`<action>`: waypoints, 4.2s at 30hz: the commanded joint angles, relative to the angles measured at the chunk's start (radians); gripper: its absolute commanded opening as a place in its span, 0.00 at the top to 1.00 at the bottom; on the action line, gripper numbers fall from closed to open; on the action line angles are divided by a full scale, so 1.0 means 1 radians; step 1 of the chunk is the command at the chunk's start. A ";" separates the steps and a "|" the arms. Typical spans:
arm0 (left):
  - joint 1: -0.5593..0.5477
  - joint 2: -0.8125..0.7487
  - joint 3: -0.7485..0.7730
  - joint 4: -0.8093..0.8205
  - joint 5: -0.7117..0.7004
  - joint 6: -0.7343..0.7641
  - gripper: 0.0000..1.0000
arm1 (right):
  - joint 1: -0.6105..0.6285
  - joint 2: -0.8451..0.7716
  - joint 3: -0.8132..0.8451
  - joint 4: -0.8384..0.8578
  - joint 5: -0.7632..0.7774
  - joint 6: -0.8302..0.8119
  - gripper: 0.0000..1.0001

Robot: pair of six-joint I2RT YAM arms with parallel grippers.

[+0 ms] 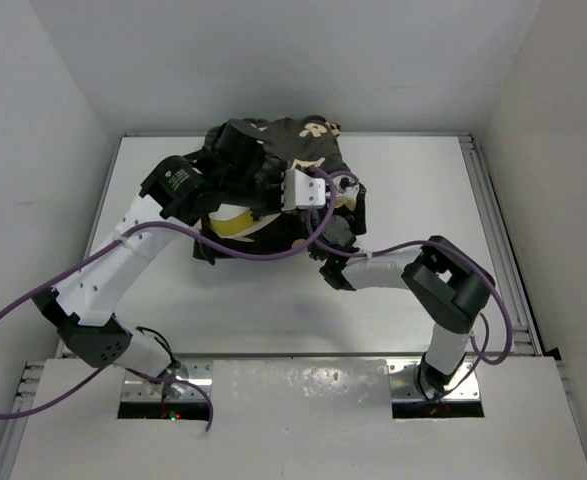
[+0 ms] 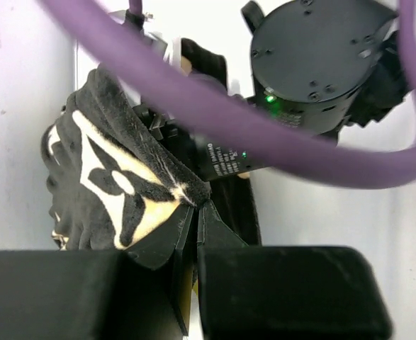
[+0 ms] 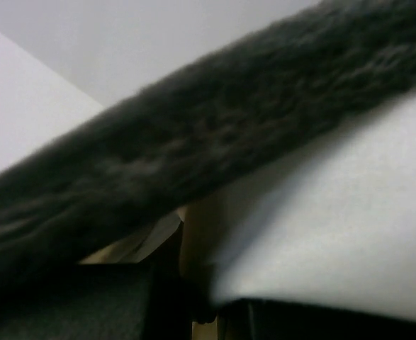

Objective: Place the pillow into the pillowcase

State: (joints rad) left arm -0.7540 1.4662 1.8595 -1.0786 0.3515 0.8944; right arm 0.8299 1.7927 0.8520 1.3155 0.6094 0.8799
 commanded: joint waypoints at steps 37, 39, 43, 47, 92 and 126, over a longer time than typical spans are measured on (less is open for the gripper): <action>0.671 0.061 -0.818 0.526 -0.013 -0.347 0.12 | -0.078 0.102 -0.151 0.151 0.033 0.143 1.00; 0.671 0.141 -0.807 0.536 -0.022 -0.344 0.16 | -0.078 0.102 -0.156 0.154 0.038 0.149 1.00; 0.674 0.244 -0.764 0.540 -0.025 -0.347 0.67 | -0.077 0.097 -0.160 0.153 0.041 0.148 1.00; 0.673 0.237 -0.685 0.378 0.209 -0.272 1.00 | -0.072 0.108 -0.157 0.192 0.035 0.162 1.00; 0.785 -0.280 -0.579 -0.110 0.495 -0.002 1.00 | -0.299 -0.552 -0.386 -1.127 -0.541 -0.329 0.03; 0.913 -0.097 -0.202 0.255 0.302 -0.501 1.00 | -0.540 -0.431 0.282 -1.047 -0.763 -0.212 1.00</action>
State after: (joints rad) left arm 0.0952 1.2934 1.4151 -1.1160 0.6769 0.6102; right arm 0.3336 1.4895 0.8013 0.3046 -0.1326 0.7498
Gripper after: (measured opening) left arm 0.032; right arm 0.009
